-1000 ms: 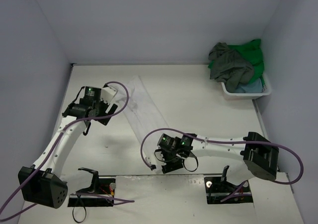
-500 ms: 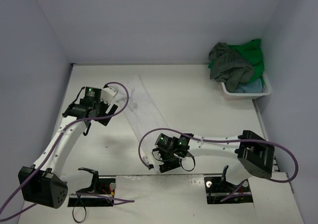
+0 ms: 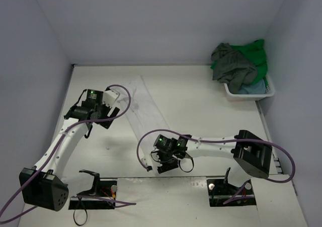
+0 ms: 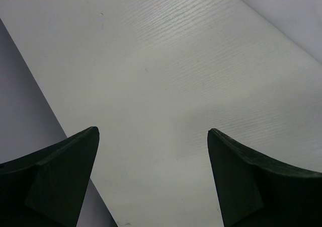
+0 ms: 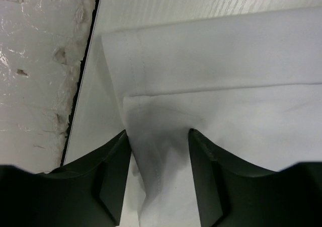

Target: Fold and stack the t-shirts

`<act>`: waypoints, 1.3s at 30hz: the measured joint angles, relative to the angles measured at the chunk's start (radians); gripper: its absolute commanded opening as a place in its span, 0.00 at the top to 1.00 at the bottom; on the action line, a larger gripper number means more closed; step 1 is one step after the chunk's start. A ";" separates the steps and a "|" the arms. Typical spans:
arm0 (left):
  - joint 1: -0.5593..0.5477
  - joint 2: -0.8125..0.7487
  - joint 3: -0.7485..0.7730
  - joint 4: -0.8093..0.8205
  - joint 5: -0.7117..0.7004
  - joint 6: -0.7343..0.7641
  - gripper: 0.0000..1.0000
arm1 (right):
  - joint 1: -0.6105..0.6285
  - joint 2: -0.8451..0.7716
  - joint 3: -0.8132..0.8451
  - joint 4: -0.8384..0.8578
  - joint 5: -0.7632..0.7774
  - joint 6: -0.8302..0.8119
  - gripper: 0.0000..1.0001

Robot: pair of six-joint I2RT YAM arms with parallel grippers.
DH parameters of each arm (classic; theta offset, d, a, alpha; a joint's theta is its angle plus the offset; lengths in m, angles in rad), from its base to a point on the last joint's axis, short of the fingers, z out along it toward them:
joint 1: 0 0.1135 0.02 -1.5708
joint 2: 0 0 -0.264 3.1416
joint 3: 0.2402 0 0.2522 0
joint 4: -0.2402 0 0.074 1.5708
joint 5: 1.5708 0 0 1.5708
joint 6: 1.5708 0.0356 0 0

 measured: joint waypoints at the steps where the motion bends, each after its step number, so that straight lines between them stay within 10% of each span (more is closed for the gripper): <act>1: 0.000 0.000 -0.001 0.000 0.000 0.000 0.17 | 0.000 0.003 0.002 0.000 -0.005 0.000 0.65; 11: 0.000 0.000 -0.021 0.004 0.006 0.000 0.17 | 0.000 0.018 0.013 0.015 0.001 0.003 1.00; 39: 0.001 0.023 -0.021 0.006 0.027 -0.008 0.17 | 0.084 -0.241 0.142 -0.217 0.088 0.038 1.00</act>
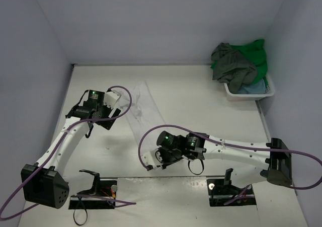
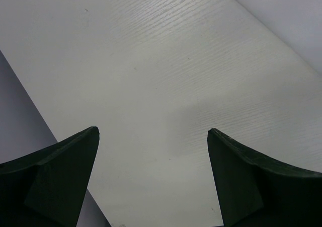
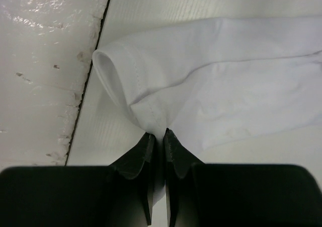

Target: Fold and stack the t-shirts

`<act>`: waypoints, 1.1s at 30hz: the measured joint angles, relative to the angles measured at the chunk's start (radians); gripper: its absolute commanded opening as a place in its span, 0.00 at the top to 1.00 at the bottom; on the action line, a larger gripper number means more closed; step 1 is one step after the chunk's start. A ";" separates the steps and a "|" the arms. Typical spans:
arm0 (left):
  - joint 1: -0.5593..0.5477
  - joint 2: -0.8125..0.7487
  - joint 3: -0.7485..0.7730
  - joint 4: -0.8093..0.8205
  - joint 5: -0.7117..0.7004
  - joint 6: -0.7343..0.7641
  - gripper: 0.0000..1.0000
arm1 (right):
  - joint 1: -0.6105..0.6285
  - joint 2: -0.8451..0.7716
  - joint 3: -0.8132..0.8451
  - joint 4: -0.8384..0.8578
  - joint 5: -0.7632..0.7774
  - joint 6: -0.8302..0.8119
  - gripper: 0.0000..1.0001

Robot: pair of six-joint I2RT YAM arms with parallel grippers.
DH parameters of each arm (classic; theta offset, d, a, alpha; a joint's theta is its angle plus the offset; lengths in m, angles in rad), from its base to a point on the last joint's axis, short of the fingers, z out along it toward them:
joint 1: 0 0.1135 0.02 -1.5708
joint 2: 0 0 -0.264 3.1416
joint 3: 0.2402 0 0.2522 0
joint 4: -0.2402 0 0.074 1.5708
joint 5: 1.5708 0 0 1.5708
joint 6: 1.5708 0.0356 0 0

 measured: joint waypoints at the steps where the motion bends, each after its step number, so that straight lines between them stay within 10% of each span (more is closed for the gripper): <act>1: 0.000 0.000 0.000 0.000 0.000 0.000 0.17 | 0.000 0.006 0.017 0.000 0.005 -0.006 1.00; 33: 0.084 -0.048 -0.012 0.019 0.031 -0.023 0.17 | -0.309 0.530 0.524 0.069 -0.143 -0.177 1.00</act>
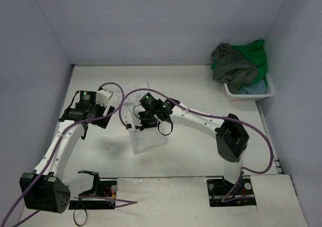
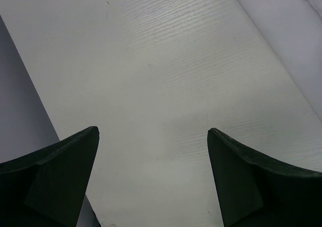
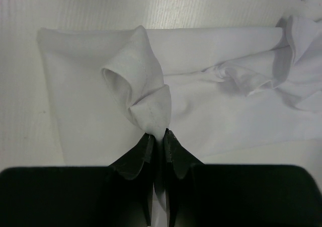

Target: Fold and stack the t-shirts

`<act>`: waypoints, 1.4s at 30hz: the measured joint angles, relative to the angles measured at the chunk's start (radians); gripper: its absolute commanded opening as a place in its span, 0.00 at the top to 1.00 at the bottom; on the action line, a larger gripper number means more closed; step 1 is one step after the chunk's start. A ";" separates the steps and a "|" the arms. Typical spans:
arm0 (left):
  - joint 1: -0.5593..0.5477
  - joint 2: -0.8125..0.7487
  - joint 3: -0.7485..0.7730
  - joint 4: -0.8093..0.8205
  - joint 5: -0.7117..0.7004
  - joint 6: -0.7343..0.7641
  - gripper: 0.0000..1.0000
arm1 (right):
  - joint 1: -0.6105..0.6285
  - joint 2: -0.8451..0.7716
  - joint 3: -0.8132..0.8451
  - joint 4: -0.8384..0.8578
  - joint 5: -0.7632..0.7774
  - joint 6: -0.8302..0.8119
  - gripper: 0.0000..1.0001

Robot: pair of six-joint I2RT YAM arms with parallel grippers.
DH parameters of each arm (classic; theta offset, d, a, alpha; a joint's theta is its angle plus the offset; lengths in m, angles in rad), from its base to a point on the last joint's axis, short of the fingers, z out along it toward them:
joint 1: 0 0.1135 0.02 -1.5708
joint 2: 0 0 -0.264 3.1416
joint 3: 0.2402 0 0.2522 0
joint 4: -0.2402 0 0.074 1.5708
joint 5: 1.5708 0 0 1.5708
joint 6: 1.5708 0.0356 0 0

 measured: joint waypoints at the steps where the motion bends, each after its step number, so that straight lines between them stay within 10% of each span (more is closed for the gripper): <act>1: 0.003 -0.003 0.000 0.000 0.002 -0.003 0.17 | -0.007 0.015 0.013 0.005 -0.003 -0.005 1.00; 18: 0.046 -0.033 -0.001 0.002 0.043 -0.022 0.17 | -0.099 0.175 0.192 0.022 -0.025 -0.017 1.00; 35: 0.366 -0.141 0.011 0.023 0.211 -0.128 0.17 | -0.101 0.282 0.190 0.109 -0.100 0.055 1.00; 42: 0.397 -0.135 0.011 0.023 0.246 -0.143 0.17 | -0.101 0.301 0.154 0.185 -0.089 0.092 0.73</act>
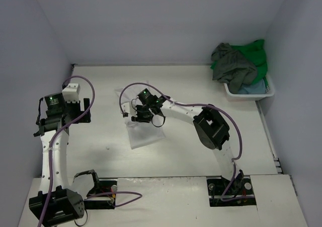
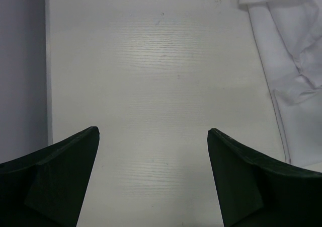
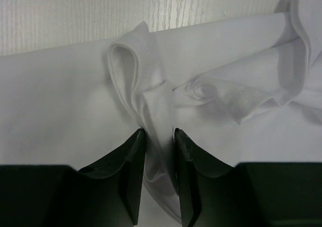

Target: Fold and stack the t-shirts

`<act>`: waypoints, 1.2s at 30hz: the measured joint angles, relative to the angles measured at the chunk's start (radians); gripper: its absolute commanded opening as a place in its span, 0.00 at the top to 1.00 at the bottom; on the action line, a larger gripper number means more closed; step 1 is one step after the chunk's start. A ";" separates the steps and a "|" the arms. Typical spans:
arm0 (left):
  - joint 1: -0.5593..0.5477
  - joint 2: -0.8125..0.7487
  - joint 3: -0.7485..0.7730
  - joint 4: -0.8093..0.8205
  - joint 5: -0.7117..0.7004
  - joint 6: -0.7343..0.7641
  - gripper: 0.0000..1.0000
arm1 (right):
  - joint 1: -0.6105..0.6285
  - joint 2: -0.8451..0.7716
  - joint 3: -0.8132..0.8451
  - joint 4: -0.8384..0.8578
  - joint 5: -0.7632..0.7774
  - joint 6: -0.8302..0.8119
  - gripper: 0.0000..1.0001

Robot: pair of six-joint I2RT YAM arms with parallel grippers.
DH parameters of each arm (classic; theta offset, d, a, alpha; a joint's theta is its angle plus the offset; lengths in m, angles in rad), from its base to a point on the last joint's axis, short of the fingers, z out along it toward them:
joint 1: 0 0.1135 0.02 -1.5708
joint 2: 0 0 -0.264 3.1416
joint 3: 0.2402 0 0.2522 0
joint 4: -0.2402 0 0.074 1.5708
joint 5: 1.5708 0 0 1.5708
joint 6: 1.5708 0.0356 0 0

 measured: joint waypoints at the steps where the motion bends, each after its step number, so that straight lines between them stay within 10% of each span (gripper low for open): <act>1: 0.004 0.000 0.000 0.000 0.003 -0.002 0.17 | 0.000 0.001 -0.013 0.018 0.010 0.004 0.69; 36: 0.030 0.013 0.000 -0.004 0.060 -0.005 0.17 | -0.003 -0.155 -0.256 0.519 0.491 0.240 0.52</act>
